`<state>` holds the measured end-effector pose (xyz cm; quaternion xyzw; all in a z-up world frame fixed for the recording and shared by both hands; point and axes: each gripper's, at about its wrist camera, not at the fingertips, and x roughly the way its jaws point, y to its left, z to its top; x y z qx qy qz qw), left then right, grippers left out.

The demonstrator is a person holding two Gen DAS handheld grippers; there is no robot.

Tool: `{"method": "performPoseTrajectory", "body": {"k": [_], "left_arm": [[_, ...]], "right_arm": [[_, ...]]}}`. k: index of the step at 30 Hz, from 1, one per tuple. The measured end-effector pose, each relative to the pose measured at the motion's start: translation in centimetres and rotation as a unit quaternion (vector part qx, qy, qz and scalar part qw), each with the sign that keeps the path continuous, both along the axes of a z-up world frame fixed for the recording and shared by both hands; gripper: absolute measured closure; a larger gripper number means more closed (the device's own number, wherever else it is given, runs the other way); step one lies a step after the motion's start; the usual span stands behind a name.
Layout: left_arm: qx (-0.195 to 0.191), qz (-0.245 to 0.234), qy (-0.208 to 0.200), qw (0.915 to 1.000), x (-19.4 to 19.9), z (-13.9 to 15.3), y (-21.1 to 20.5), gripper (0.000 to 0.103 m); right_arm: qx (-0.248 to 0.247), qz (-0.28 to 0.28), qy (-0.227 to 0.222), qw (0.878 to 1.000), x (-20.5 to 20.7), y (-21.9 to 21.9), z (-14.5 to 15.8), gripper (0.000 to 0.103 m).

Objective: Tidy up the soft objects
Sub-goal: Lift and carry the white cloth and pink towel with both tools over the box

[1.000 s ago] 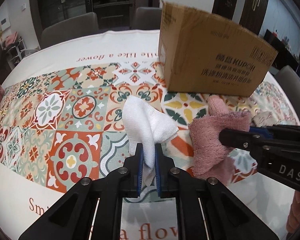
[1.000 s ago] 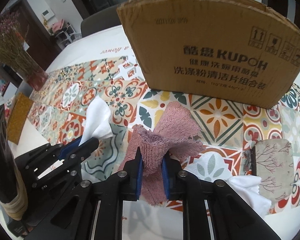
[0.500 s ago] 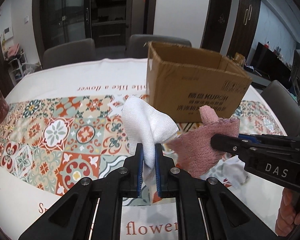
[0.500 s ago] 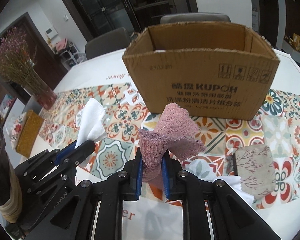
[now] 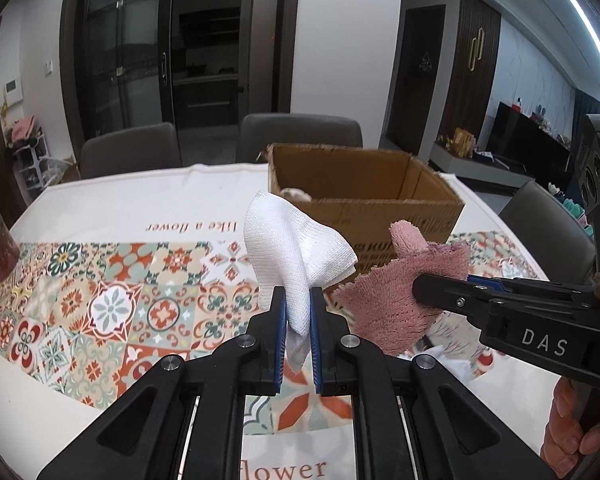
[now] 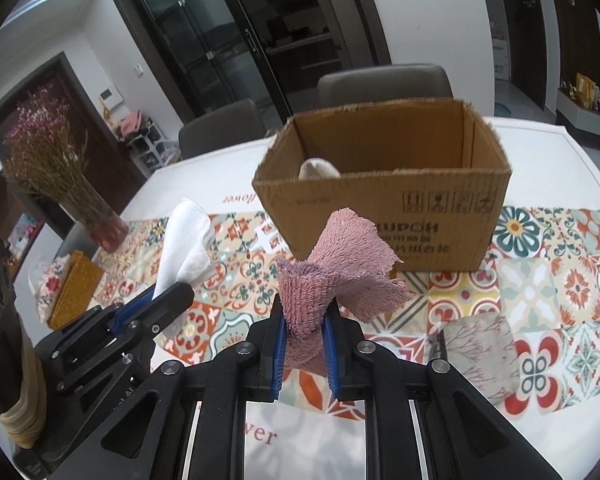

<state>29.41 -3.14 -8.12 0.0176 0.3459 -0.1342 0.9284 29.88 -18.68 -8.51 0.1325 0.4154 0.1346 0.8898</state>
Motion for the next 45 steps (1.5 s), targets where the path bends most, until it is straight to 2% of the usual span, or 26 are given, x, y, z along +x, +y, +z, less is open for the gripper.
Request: {"method": "performPoseTrajectory", "body": {"k": [26, 36, 45], "left_arm": [[-0.013, -0.029, -0.105, 0.9940, 1.7, 7.6, -4.4, 0.091], [-0.010, -0.036, -0.116, 0.9926, 3.4, 8.7, -6.1, 0.091], [-0.014, -0.038, -0.107, 0.9934, 5.8, 8.8, -6.9, 0.091]], "right_arm": [[0.011, -0.037, -0.115, 0.993, 0.1, -4.8, 8.5, 0.085], [0.002, -0.044, -0.141, 0.989, 2.0, -6.0, 10.3, 0.085], [-0.010, -0.042, -0.151, 0.988, 4.5, -6.8, 10.8, 0.085]]}}
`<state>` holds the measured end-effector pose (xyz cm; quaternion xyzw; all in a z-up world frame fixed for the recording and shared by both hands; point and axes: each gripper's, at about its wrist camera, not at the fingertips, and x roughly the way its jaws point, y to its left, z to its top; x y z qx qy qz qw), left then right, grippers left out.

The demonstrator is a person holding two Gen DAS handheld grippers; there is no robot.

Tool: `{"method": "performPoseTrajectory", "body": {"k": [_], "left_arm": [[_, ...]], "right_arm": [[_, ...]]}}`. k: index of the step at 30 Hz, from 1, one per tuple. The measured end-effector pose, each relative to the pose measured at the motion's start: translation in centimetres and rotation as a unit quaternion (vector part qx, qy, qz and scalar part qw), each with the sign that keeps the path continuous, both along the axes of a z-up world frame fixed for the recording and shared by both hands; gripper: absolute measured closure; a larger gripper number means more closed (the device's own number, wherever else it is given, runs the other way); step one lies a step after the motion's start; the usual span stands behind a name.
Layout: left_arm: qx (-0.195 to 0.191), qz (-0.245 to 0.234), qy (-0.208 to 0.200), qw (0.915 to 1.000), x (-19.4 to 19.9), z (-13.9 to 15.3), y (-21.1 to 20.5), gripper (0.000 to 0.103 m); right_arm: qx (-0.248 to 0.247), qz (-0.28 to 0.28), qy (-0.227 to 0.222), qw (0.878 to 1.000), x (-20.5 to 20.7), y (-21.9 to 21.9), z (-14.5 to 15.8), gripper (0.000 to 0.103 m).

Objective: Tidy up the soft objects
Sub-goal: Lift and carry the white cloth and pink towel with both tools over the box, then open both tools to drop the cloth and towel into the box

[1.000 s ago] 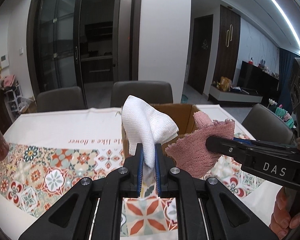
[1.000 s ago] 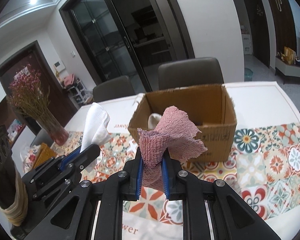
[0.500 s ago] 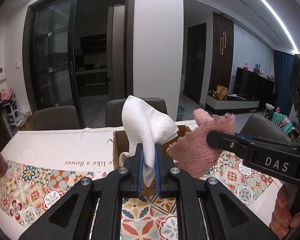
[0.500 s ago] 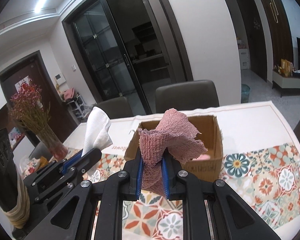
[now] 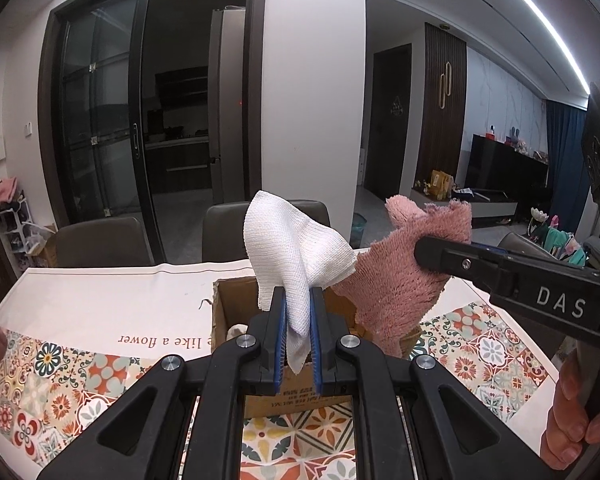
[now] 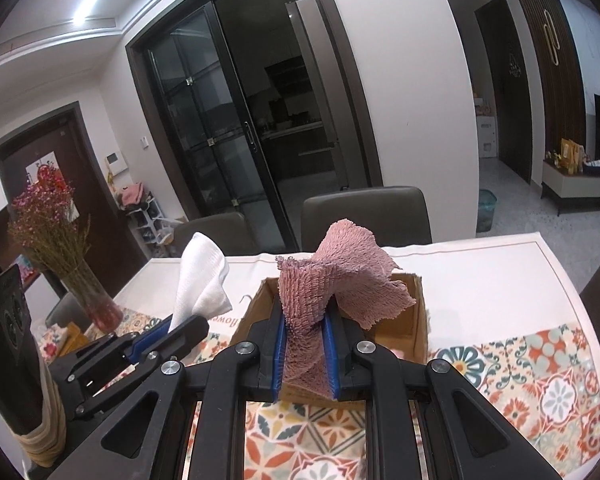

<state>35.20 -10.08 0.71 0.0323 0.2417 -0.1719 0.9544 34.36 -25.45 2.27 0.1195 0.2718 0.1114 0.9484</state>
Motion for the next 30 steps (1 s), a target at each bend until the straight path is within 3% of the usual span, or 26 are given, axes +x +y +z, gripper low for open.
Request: {"method": "performPoseTrajectory", "body": {"k": [15, 30], "left_arm": [[0.019, 0.004, 0.012, 0.9997, 4.4, -1.3, -1.4, 0.091], [0.057, 0.003, 0.067, 0.9961, 8.4, -5.5, -2.9, 0.091]], "right_arm": [[-0.015, 0.006, 0.013, 1.000, 4.8, -0.5, -1.2, 0.085], [-0.026, 0.017, 0.090, 0.995, 9.1, -0.6, -6.3, 0.085]]}}
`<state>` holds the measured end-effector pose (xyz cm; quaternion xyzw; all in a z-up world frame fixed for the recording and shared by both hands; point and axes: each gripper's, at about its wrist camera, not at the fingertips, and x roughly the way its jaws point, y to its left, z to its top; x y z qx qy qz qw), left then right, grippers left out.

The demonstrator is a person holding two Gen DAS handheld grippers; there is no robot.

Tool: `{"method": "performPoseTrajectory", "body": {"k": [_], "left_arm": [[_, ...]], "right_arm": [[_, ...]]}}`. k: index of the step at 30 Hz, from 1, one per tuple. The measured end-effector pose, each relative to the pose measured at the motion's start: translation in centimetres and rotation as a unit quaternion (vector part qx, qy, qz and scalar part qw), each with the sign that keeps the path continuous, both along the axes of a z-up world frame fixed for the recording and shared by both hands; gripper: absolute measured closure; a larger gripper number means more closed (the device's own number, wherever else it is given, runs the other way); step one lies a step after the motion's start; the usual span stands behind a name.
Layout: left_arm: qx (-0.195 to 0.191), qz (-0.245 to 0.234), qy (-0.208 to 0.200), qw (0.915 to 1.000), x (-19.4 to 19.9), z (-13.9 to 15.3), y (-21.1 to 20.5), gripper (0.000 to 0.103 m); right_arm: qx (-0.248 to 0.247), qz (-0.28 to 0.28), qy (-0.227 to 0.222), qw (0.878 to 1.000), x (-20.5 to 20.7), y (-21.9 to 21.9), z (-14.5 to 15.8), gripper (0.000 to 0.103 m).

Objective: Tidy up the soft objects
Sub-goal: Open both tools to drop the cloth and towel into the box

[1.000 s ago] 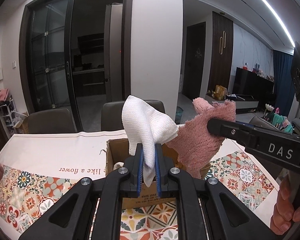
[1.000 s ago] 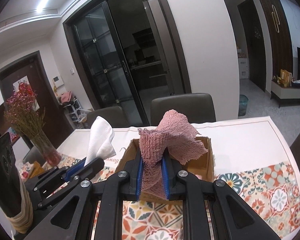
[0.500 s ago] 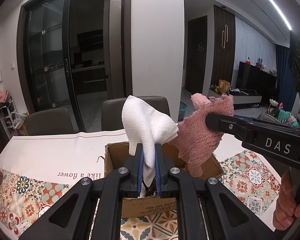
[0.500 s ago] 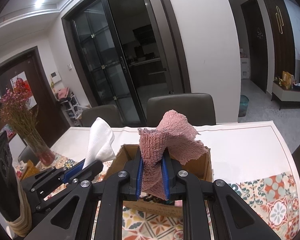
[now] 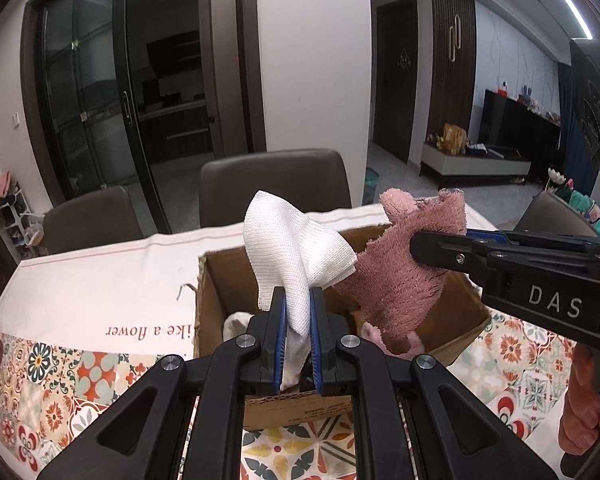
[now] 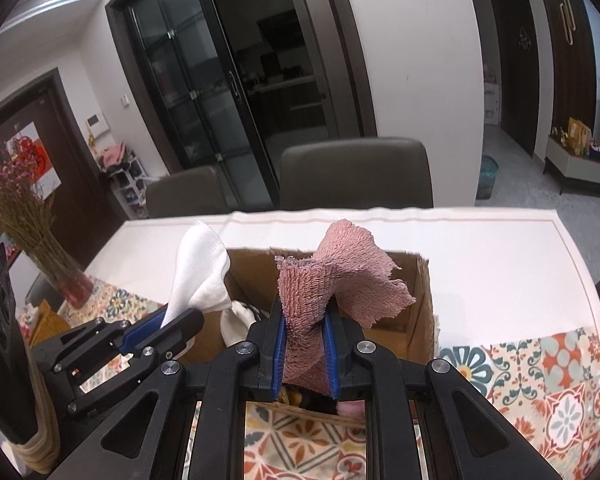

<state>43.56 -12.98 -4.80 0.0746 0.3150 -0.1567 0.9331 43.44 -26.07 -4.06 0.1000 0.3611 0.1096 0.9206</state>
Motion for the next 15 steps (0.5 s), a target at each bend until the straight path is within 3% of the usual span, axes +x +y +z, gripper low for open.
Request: {"method": "performPoseTrajectory", "body": {"k": [8, 10, 15], "left_arm": [[0.011, -0.006, 0.029, 0.9995, 0.9, -1.8, -0.9, 0.087], [0.014, -0.007, 0.033, 0.9993, 0.9, -2.1, -0.9, 0.079], [0.014, -0.006, 0.041, 0.9990, 1.2, -2.5, -0.8, 0.073]], "right_arm": [[-0.005, 0.005, 0.041, 0.999, 1.6, 0.0, -2.3, 0.084], [-0.002, 0.007, 0.048, 0.999, 1.9, -0.1, -2.6, 0.083], [0.007, 0.007, 0.065, 0.998, 2.3, -0.3, -3.2, 0.072]]}}
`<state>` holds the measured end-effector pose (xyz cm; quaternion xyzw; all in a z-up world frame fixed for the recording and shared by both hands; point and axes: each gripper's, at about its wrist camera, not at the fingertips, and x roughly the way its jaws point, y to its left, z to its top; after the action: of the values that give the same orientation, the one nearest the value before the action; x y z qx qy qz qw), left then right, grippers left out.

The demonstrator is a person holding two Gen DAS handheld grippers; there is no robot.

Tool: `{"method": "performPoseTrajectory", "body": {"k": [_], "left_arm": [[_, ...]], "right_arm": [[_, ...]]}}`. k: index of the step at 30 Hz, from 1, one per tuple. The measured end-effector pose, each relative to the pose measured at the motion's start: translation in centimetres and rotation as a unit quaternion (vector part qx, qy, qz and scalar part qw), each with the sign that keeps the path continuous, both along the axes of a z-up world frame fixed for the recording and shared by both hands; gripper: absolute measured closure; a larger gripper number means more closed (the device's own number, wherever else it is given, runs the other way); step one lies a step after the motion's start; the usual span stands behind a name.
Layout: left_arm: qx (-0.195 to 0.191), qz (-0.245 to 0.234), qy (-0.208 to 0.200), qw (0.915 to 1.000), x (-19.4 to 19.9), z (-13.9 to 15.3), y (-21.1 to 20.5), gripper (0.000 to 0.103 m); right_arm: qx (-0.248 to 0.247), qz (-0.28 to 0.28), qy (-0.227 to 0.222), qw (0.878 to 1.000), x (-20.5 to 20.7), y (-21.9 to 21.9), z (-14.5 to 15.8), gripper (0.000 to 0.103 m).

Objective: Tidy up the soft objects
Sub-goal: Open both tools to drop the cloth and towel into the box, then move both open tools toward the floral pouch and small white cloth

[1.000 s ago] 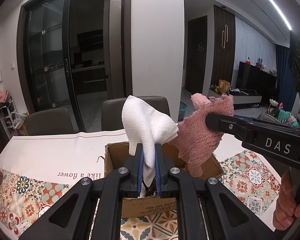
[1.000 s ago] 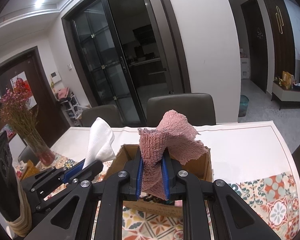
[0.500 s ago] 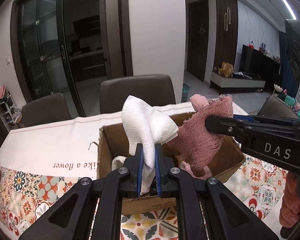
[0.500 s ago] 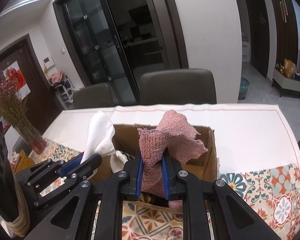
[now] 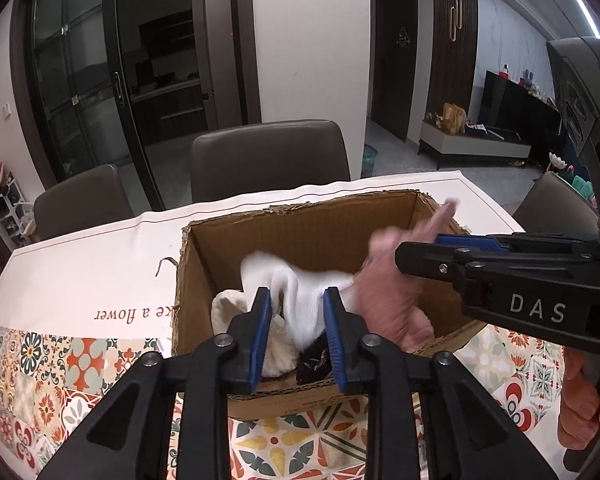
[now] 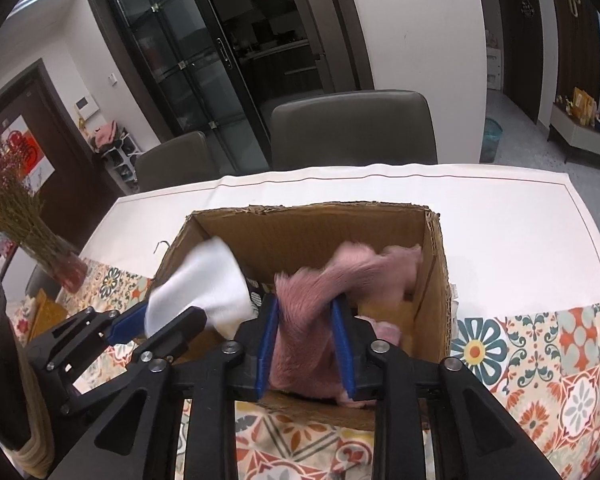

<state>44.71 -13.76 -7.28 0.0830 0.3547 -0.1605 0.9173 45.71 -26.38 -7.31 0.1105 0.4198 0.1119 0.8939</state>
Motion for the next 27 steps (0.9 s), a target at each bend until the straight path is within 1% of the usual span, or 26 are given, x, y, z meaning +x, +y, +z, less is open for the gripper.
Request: {"method": "performPoseTrajectory", "body": {"k": [10, 17, 19, 23, 25, 26, 27], "left_arm": [[0.004, 0.014, -0.014, 0.9998, -0.9, 0.8, 0.9, 0.070], [0.002, 0.023, -0.028, 0.9993, -3.0, 2.1, 1.2, 0.069], [0.000, 0.022, -0.033, 0.9992, -3.8, 2.3, 1.1, 0.067], [-0.004, 0.018, -0.039, 0.9991, -5.4, 2.9, 0.9, 0.066], [-0.003, 0.017, -0.043, 0.9989, -6.2, 3.2, 0.7, 0.066], [-0.002, 0.015, -0.047, 0.9988, -6.7, 3.3, 0.6, 0.066], [-0.001, 0.014, -0.049, 0.9987, -7.0, 3.4, 0.5, 0.066]], "right_arm": [[-0.007, -0.002, -0.001, 1.000, -1.3, 0.1, 0.4, 0.072], [-0.012, -0.015, -0.012, 1.000, -3.4, -0.5, 1.4, 0.072], [-0.010, -0.017, -0.015, 1.000, -4.0, -0.7, 1.7, 0.072], [-0.012, -0.025, -0.022, 0.999, -5.4, -1.2, 2.2, 0.072], [-0.012, -0.029, -0.024, 0.999, -6.1, -1.4, 2.4, 0.068], [-0.012, -0.033, -0.027, 0.999, -6.6, -1.7, 2.4, 0.064], [-0.011, -0.035, -0.029, 0.999, -7.0, -1.8, 2.5, 0.063]]}}
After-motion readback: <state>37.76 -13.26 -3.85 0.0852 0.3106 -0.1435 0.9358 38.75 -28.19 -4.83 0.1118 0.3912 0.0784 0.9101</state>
